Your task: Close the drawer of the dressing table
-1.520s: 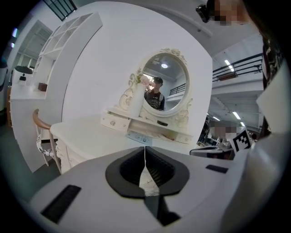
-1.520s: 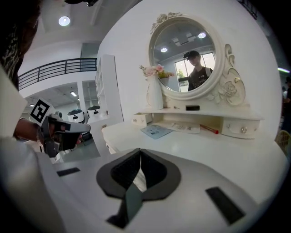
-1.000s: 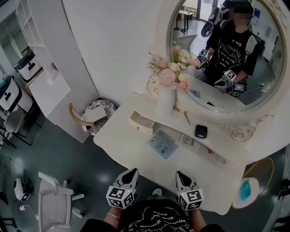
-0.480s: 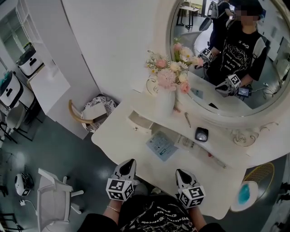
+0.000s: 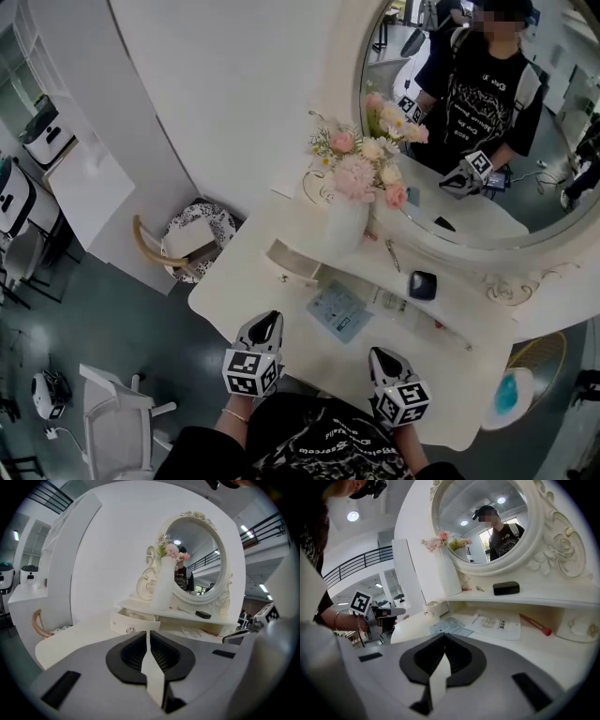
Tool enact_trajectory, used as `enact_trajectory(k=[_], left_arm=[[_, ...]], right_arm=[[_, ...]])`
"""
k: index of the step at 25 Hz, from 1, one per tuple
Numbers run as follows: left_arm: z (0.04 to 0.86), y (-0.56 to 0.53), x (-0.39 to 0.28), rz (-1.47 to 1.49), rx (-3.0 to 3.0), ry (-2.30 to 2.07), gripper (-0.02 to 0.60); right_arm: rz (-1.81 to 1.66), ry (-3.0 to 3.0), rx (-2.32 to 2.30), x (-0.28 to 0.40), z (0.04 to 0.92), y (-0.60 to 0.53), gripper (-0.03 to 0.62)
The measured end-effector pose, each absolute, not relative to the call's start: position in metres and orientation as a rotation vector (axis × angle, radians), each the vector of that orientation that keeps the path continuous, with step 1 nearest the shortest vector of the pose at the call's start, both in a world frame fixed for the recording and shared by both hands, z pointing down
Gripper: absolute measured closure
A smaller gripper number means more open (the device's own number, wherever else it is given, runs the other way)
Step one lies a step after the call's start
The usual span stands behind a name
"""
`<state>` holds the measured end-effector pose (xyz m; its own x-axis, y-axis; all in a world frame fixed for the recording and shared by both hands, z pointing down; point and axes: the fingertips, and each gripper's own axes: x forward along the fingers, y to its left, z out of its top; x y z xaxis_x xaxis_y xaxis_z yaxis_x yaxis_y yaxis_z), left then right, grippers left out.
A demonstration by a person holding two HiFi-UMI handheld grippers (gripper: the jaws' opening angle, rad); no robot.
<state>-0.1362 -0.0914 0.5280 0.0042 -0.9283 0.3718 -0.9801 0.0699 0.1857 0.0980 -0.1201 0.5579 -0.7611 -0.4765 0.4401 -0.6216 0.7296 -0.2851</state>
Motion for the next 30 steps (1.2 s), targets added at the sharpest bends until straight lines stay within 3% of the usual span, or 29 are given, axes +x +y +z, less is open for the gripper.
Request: enact_trajectory(k=[5,7,10,30], left_arm=[[0.542,-0.111,-0.147,0.219,1.914,-1.884,0.555],[0.549,-0.118,-0.152,0.241,1.914,-1.85,0.473],[0.557,-0.129,-0.161,0.271,1.911,-1.838,0.437],[0.589,-0.182,-0.178,0.462,1.968,-1.782,0.43]], right_arm=[[0.598,-2.577,0.879,0.082,0.56,-0.122,0.583],[0.594,-2.569,0.904,0.079,0.561,-0.125,0.583],[0.607,-2.549,0.977,0.081,0.561,-0.13,0.583],[0.59,-2.463,1.24,0.066,0.559,-0.122,0.583]])
